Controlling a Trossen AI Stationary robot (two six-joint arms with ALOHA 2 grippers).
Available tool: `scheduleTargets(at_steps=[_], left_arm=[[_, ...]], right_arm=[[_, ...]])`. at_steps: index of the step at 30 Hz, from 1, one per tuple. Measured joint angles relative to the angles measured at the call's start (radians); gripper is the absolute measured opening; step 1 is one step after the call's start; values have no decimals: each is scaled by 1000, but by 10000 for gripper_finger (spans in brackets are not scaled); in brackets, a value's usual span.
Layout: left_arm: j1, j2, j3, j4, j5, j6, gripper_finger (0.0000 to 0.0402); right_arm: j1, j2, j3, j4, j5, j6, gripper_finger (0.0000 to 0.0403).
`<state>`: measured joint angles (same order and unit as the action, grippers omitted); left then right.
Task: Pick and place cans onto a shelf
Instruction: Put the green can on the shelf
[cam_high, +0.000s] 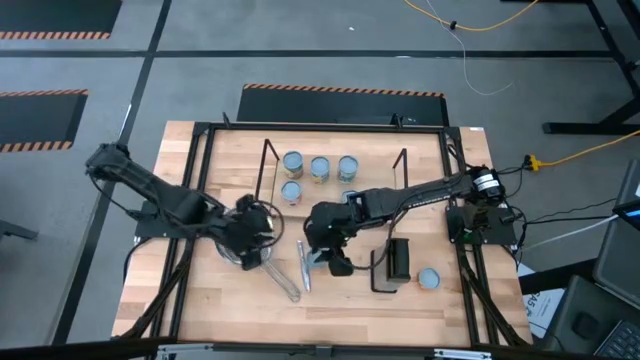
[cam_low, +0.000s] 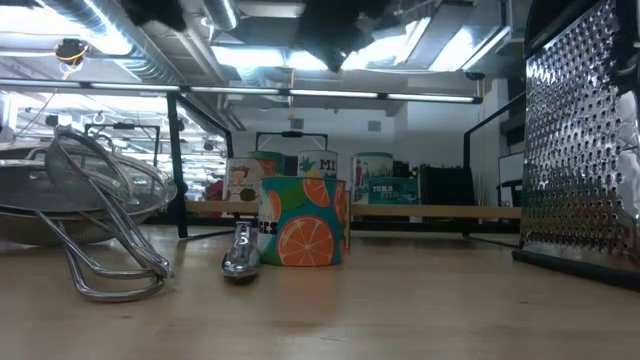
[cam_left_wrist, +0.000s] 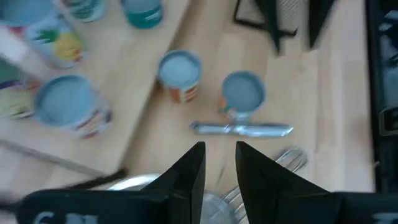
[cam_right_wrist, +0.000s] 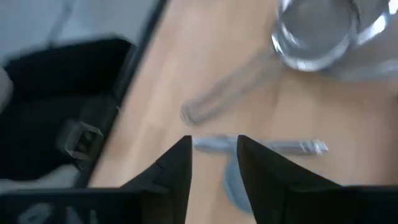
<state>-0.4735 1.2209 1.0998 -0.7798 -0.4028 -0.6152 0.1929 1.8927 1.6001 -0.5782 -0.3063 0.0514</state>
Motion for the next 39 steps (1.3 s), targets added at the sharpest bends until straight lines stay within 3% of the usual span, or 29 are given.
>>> scheduleTargets(at_steps=[8, 12, 23, 39], left_arm=[[-99, -79, 0, -82, -109, -2, 82], [-138, -79, 0, -104, -138, -2, 82], [-178, -76, 0, -107, -140, -3, 82], [-178, -76, -1, -109, -139, 24, 82]], right_arm=[[50, 35, 0, 137, -28, 53, 132], [70, 67, 0, 138, 38, 84, 132], [75, 133, -1, 79, 175, 204, 132], [75, 234, 1, 50, 182, 262, 132]])
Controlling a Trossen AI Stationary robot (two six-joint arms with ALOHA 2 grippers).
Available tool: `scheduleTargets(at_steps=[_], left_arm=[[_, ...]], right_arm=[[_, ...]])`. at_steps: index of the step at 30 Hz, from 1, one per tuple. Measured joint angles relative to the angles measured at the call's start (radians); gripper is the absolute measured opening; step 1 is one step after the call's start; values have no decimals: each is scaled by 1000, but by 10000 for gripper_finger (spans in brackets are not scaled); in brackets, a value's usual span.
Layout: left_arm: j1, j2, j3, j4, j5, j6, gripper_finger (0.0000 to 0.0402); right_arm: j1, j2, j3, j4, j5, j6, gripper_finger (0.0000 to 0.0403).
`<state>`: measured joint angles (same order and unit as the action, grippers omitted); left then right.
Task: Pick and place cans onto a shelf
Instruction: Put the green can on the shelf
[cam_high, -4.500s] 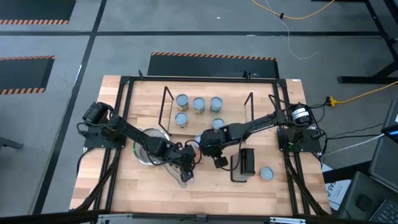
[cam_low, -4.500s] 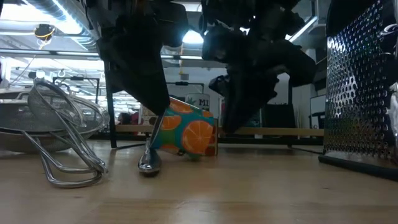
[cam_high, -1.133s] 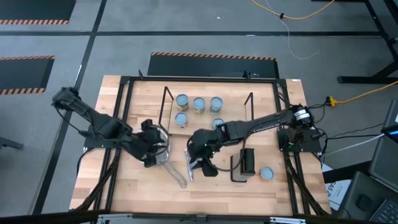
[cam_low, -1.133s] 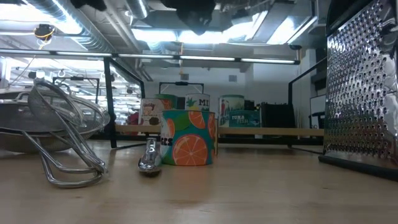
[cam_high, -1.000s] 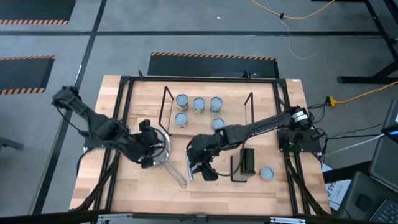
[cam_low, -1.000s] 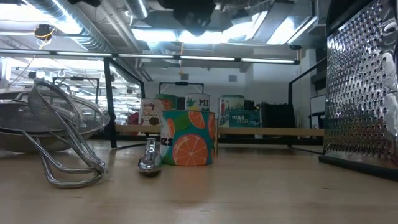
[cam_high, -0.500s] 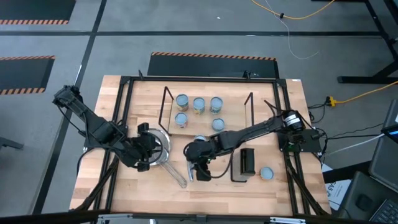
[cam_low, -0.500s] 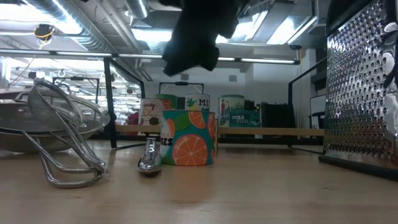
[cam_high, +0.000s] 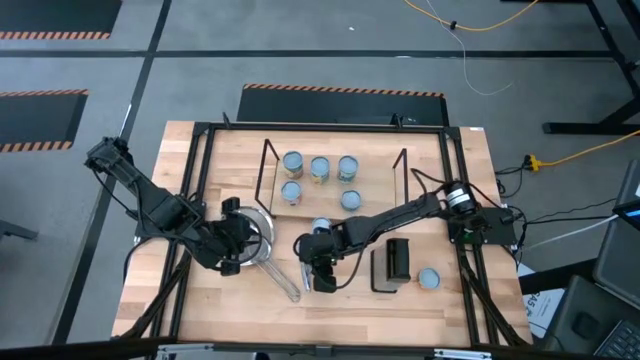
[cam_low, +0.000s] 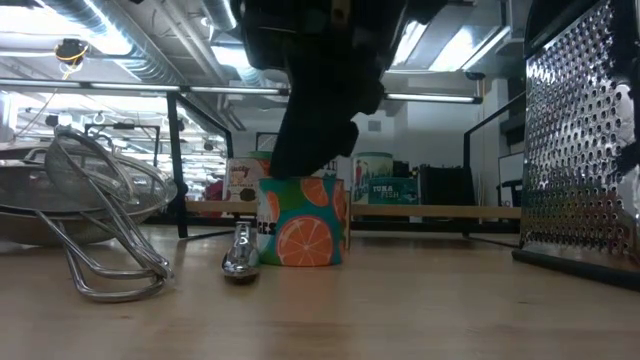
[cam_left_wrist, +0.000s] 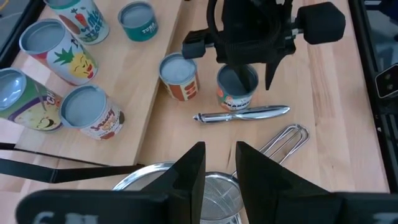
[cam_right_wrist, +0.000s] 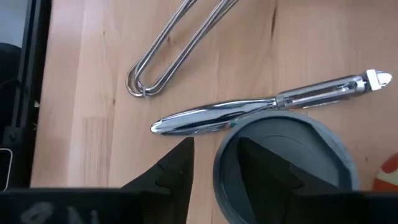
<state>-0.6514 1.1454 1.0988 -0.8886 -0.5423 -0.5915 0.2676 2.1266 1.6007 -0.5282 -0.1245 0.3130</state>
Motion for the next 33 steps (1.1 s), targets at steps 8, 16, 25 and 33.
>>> scheduleTargets(at_steps=[8, 16, 25, 33], left_arm=[[0, 0, 0, -1, 1, 0, 82], [0, 0, 0, 0, 1, -5, 82], [0, 0, 0, 10, 3, -8, 82], [0, 0, 0, 11, 4, -9, 82]], right_arm=[[0, 10, 2, 2, 0, -1, 124], [0, 11, 2, -14, 1, -2, 54], [0, 6, 0, -23, -24, -31, 10], [1, -68, -8, -97, -53, -106, 3]])
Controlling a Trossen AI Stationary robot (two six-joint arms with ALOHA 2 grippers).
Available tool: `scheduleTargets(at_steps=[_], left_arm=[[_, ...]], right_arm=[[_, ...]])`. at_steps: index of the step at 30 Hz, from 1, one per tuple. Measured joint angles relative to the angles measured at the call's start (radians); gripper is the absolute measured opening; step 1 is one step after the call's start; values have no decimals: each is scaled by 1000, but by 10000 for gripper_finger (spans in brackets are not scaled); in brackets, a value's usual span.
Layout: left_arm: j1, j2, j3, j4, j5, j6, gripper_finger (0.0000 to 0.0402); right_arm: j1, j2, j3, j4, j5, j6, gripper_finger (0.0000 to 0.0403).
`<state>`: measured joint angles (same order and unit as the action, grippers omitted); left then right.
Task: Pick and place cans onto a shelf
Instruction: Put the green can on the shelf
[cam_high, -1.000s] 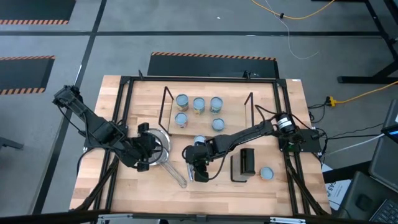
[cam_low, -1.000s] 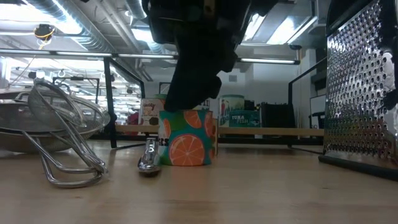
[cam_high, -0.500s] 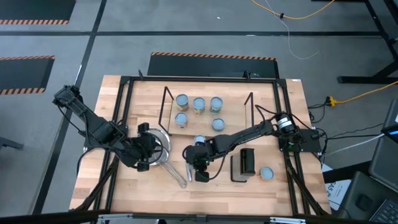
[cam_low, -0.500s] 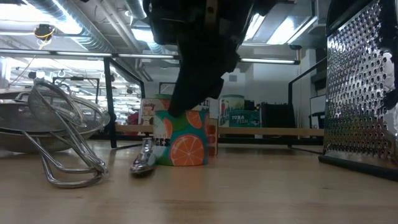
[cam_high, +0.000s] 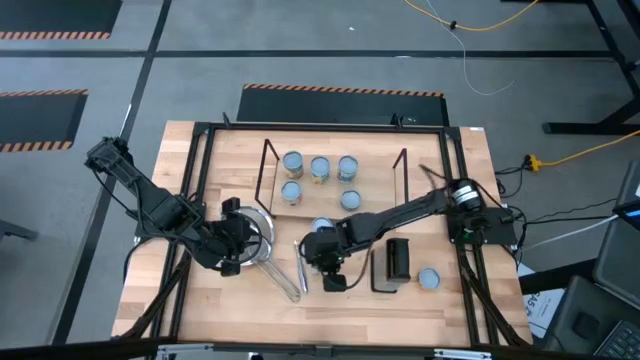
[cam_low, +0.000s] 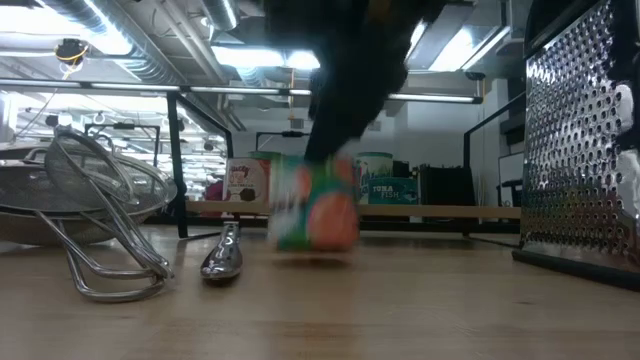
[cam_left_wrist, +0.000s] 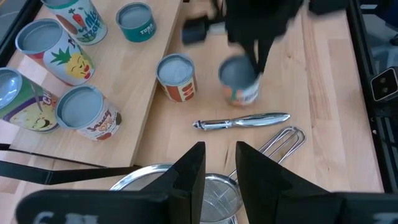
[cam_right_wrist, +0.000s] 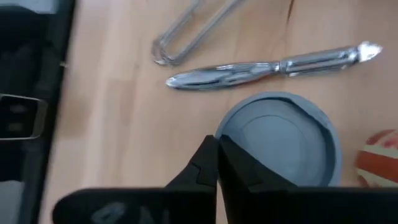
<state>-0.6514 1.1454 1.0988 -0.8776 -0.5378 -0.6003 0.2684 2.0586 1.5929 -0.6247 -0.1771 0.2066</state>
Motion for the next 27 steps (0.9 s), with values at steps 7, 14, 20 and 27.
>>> scheduleTargets(at_steps=[7, 14, 20, 27], left_arm=[[0, 0, 0, 1, 0, 0, 82], [0, 0, 0, 6, 0, 1, 82], [0, 0, 0, 9, -2, 1, 82], [0, 0, 0, 26, -16, 6, 82]], right_arm=[[-1, -137, 2, -111, -15, -87, 2], [-32, -325, 4, -252, -28, -216, 2], [-109, -494, 5, -413, 34, -345, 3], [-275, -604, 5, -610, 83, -558, 4]])
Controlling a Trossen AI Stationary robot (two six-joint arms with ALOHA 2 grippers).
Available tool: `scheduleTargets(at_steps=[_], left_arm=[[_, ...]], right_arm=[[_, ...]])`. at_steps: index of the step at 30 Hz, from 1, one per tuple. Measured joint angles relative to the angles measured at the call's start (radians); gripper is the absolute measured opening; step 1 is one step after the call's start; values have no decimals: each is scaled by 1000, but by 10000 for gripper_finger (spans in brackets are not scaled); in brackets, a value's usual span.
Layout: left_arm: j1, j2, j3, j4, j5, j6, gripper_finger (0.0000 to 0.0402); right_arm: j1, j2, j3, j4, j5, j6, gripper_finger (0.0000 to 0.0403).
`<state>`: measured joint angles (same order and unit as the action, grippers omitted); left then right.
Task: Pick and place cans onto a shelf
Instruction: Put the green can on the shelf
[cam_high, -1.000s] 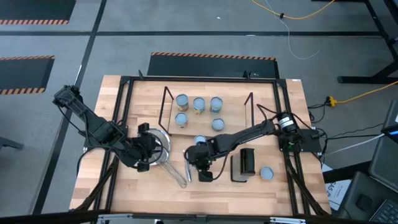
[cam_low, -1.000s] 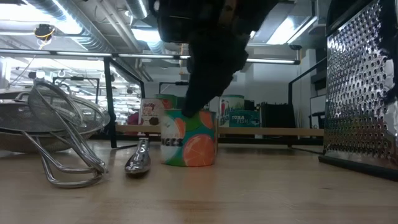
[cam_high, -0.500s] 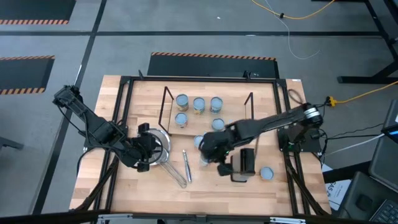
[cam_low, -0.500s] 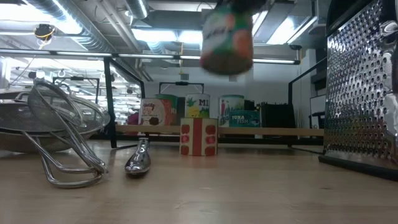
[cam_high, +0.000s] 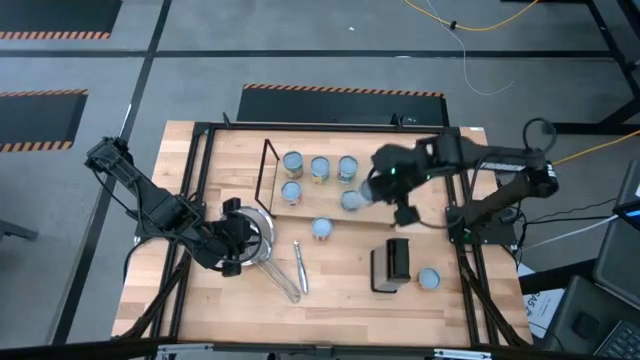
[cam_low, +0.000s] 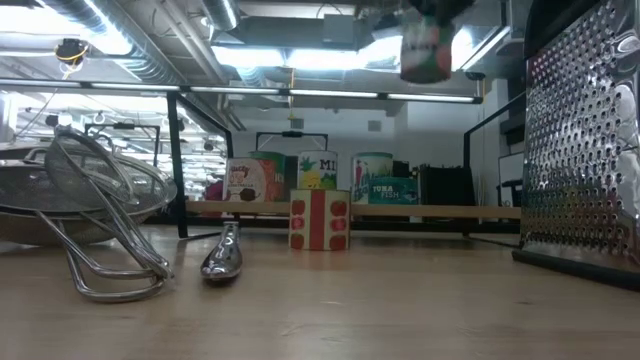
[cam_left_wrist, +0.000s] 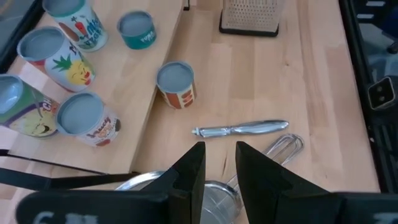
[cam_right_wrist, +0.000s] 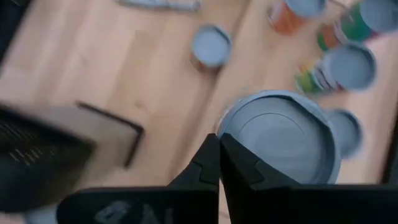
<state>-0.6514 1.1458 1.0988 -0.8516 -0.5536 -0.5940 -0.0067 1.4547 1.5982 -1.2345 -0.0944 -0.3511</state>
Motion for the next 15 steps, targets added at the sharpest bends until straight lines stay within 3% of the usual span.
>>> scheduleTargets(at_steps=[6, 10, 15], left_arm=[[2, 0, 0, 1, -74, 2, 82], [8, 0, 0, 1, -81, 2, 82], [8, 0, 0, 1, -81, 2, 82]], right_arm=[[-166, 11, 0, -99, -19, -234, 4], [-258, 37, 0, -106, -115, -371, 4], [-344, 83, -52, -91, -144, -421, 5]])
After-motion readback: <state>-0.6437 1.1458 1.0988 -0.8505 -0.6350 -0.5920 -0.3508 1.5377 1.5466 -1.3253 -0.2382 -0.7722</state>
